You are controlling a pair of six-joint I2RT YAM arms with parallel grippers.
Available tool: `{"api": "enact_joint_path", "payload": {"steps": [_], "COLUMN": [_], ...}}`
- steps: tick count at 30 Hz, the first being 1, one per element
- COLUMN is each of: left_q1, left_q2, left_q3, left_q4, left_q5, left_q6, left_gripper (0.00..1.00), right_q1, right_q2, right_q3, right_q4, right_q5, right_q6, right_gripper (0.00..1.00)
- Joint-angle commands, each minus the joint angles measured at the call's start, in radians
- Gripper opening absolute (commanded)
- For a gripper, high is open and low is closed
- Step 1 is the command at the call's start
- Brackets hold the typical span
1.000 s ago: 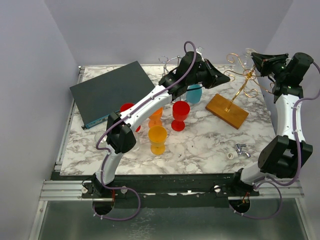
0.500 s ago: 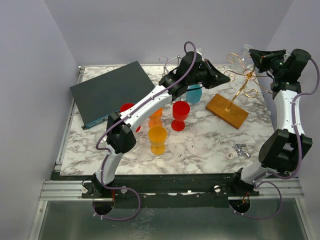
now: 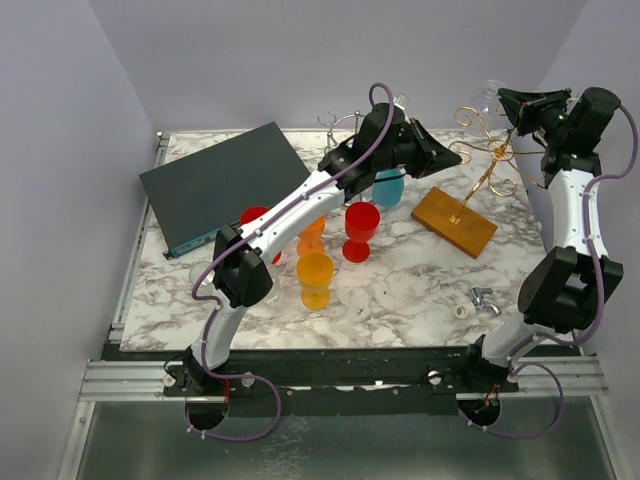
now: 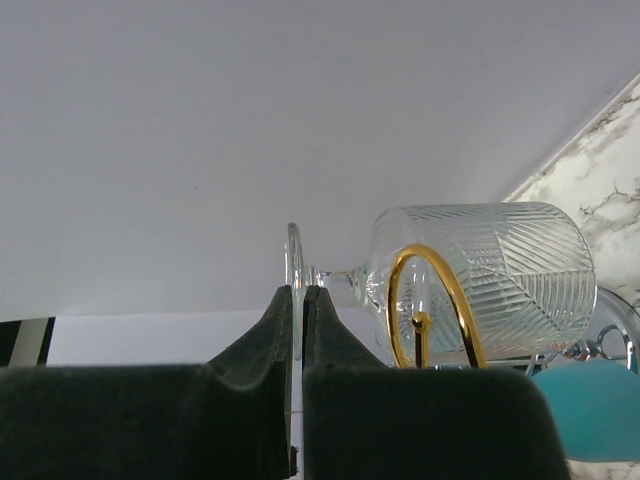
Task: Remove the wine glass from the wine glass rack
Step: Pick up the wine glass from the wine rack.
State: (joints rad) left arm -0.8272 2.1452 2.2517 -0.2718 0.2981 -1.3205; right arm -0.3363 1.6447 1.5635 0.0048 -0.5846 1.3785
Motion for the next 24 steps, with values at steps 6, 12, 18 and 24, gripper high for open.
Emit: {"api": "enact_joint_path", "payload": {"steps": [6,12,18,24], "left_q1": [-0.001,0.002,0.002,0.004], "left_q2": [-0.015,-0.018,-0.022,-0.031], "left_q3": [0.052,0.047,0.043,0.031], "left_q4": [0.032,0.031,0.030,0.031], "left_q5": [0.004,0.007,0.004,0.000], "left_q6": [0.021,0.020,0.017,0.014], "left_gripper": [0.00,0.00,0.00,0.00], "right_q1": [0.008,0.007,0.008,0.008], "right_q2": [0.039,0.057,0.074,0.094], "right_q3": [0.095,0.092,0.115,0.169], "right_q4": [0.111,0.159,0.175,0.160], "right_q5": [0.038,0.063,0.091,0.120], "right_q6": [0.035,0.070,0.093,0.099], "right_gripper": [0.01,0.00,0.01,0.00]}}
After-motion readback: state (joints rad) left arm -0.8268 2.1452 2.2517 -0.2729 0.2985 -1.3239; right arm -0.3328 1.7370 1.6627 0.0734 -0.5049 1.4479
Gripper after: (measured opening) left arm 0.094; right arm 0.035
